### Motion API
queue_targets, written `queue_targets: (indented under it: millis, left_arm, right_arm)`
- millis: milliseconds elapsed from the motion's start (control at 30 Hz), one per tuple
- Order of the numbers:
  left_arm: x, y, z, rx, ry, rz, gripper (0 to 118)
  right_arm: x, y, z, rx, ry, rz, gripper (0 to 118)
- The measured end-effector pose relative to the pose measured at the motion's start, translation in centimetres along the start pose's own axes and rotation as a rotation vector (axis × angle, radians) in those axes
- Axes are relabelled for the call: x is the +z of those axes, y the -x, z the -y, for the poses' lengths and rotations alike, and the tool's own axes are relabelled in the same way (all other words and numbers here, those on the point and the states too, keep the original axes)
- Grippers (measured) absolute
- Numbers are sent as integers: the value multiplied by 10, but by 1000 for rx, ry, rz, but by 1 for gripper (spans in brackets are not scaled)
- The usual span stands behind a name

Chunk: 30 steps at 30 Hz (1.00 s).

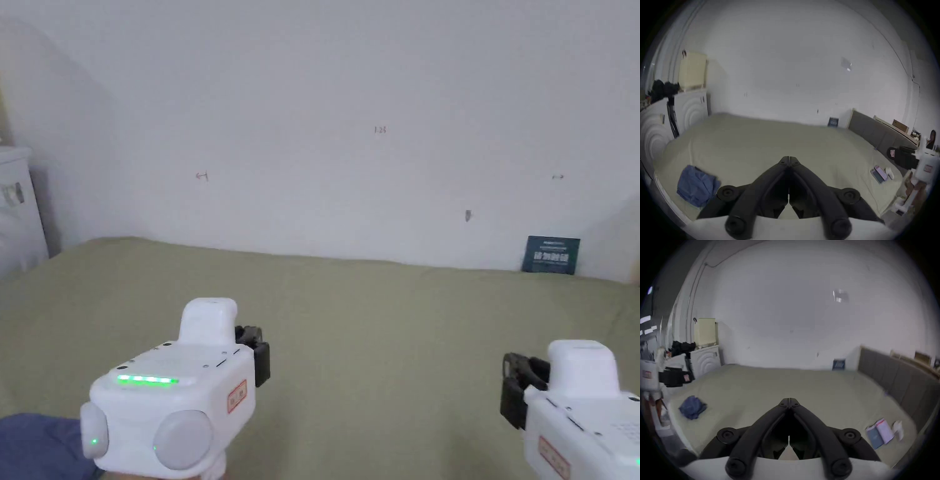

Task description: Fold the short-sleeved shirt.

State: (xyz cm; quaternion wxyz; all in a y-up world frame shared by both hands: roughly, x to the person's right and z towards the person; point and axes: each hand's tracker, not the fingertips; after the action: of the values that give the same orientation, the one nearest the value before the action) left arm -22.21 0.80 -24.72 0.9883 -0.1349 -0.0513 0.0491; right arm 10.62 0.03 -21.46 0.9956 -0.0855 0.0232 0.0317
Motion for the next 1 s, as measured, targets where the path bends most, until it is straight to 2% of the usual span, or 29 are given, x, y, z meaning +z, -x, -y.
queue_targets:
  millis: [67, 133, 233, 467, 700, 733, 767, 800, 833, 867, 900, 933, 1000]
  left_arm:
    - [7, -32, -6, -104, -77, -74, 0]
    - [12, -47, -9, -153, -109, -95, 0]
    - [21, -61, -10, -152, -103, -57, 0]
    - [30, -61, -14, -151, -97, -38, 1]
    - [31, -59, -24, -148, -109, -28, 5]
    - [29, -58, -25, -146, -105, -29, 14]
    - [26, -58, -26, -145, -97, -34, 34]
    - [24, -58, -26, -146, -91, -40, 77]
    - [21, -57, -27, -161, -78, -81, 106]
    - [18, -57, -26, -170, -66, -109, 117]
    - [16, -57, -25, -164, -65, -115, 117]
    - [19, -56, -24, -161, -85, -102, 117]
    - [19, -55, -25, -165, -87, -104, 117]
  right_arm:
    - [5, 10, -8, 46, -39, 37, 0]
    - [12, 15, -13, 29, -46, 39, 0]
    - [20, 15, -17, -6, -63, 25, 0]
    - [32, 14, -24, 20, -95, 34, 0]
    - [36, 4, -28, 6, -101, 56, 0]
    - [35, 3, -30, 8, -98, 62, 4]
    - [34, 2, -30, 13, -97, 72, 22]
    - [34, 1, -31, 12, -98, 86, 72]
    - [32, 0, -31, 5, -97, 98, 111]
    - [31, -1, -32, -8, -88, 109, 116]
    - [29, -3, -32, -16, -87, 108, 116]
    - [40, 1, -26, -25, -158, 107, 116]
    - [40, 0, -31, -21, -121, 106, 118]
